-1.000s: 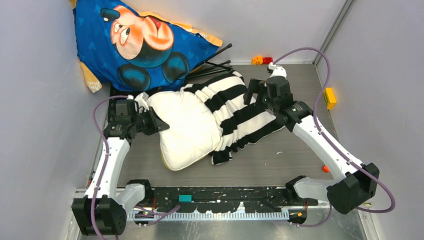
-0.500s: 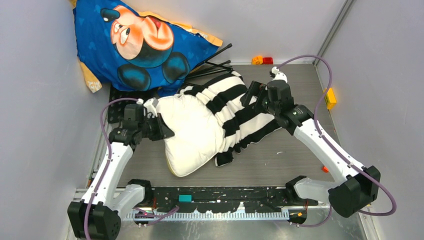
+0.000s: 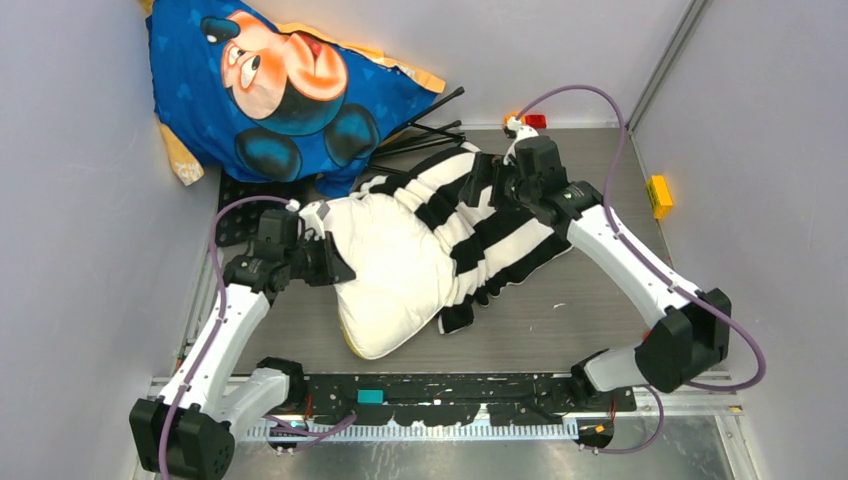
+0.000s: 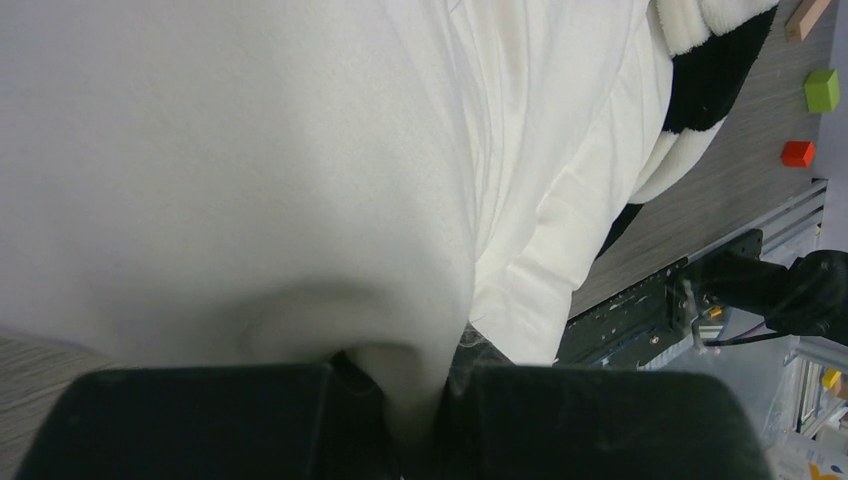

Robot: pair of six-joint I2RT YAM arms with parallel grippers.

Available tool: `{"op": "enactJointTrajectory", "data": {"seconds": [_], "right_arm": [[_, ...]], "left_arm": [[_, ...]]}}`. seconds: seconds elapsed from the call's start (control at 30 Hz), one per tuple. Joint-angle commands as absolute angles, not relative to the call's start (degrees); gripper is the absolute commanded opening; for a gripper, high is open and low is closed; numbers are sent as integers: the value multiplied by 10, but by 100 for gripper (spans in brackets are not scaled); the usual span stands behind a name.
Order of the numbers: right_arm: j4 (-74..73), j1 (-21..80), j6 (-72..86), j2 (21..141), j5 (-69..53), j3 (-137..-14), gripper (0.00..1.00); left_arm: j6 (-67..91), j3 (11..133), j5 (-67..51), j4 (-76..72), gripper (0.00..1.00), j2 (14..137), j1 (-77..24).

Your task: Remove the pillowcase from the pillow

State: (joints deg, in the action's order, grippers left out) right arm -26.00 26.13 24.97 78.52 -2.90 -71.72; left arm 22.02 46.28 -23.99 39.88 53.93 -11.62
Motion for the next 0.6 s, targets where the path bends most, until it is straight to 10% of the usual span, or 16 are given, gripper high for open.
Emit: {"op": "enactJointTrajectory", "data": {"seconds": [0.0, 0.57], "right_arm": [[-267, 261, 190, 833, -86, -767, 97], [-265, 407, -44, 1084, 93, -958, 98]], "left_arm": [[195, 503, -248, 429, 0, 549, -122], [176, 493, -273, 411, 0, 502, -122]]}}
